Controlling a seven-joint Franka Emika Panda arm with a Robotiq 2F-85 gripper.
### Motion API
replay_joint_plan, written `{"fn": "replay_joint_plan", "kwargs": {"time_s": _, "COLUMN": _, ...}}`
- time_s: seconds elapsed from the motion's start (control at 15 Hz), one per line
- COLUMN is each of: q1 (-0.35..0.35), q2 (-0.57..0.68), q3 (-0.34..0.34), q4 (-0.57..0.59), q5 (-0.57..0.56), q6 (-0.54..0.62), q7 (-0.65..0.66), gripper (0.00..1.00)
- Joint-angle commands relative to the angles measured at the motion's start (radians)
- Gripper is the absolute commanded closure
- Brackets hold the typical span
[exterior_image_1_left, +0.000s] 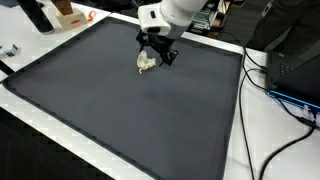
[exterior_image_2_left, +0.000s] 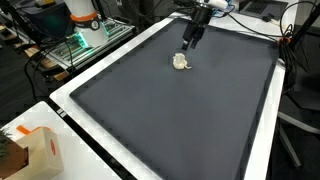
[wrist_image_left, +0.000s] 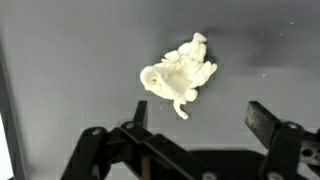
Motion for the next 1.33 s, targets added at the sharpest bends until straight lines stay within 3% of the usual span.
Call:
{"fn": "replay_joint_plan", "kwargs": {"time_s": 0.0, "q1": -0.035, "q2": -0.073, "q3": 0.023, "q4": -0.095, "q5": -0.005, "q6": 0.075, "q7": -0.035, "gripper": 0.0}}
{"fn": "replay_joint_plan", "kwargs": {"time_s": 0.73, "q1": -0.118, "q2": -0.197, "q3": 0.044, "q4": -0.21, "q5": 0.077, "q6": 0.196, "q7": -0.148, "gripper": 0.0}}
{"fn": "replay_joint_plan", "kwargs": {"time_s": 1.27, "q1": -0.206, "q2": -0.307, "q3": 0.071, "q4": -0.255, "q5": 0.337, "q6": 0.224, "q7": -0.349, "gripper": 0.0}}
